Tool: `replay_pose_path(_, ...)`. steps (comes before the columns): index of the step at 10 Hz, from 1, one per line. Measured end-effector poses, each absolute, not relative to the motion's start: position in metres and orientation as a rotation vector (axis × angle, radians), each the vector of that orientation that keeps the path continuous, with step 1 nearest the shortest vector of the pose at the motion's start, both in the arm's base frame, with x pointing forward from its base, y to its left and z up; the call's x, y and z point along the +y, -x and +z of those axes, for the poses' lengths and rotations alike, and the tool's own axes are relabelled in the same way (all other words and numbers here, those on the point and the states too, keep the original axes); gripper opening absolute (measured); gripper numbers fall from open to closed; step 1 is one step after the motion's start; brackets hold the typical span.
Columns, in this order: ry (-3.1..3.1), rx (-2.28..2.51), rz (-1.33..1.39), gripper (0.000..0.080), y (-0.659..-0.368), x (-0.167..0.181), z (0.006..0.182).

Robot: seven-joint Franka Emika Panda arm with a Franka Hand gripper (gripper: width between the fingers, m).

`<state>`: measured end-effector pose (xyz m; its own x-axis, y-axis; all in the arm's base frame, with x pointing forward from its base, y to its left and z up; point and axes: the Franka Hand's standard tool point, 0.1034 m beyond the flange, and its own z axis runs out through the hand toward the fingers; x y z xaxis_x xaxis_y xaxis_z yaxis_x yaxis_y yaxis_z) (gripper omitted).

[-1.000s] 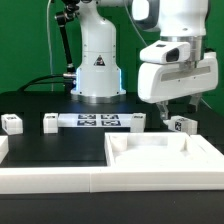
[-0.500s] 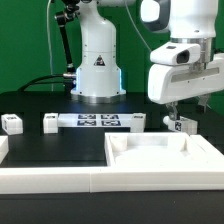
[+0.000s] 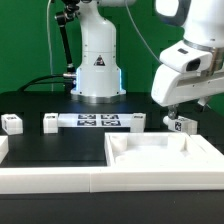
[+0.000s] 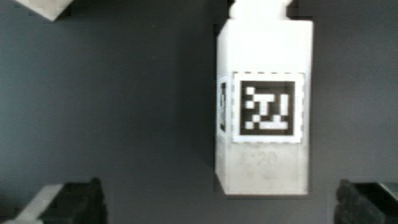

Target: Assemble square table

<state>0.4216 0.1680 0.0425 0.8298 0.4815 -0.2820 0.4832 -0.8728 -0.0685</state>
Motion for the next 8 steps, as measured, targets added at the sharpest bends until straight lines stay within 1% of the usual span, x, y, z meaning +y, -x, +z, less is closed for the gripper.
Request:
replay_pose_path(1, -2.958, 0.790, -0.596, 0.0649, -0.416, 0.166, 0.044)
replay_pose_path(3, -2.891, 0.788, -0.799, 0.0649, -0.416, 0.170, 0.042)
replay_pose_path(5, -2.832, 0.789, -0.935, 0.0649, -0.411, 0.167, 0.038)
replay_pose_path(6, -2.754, 0.784, -1.099, 0.0649, -0.404, 0.168, 0.040)
replay_pose_path(7, -2.746, 0.786, -1.128, 0.0649, -0.411, 0.173, 0.034)
replay_pose_path(8, -2.697, 0.780, -1.219, 0.0649, -0.405, 0.171, 0.036)
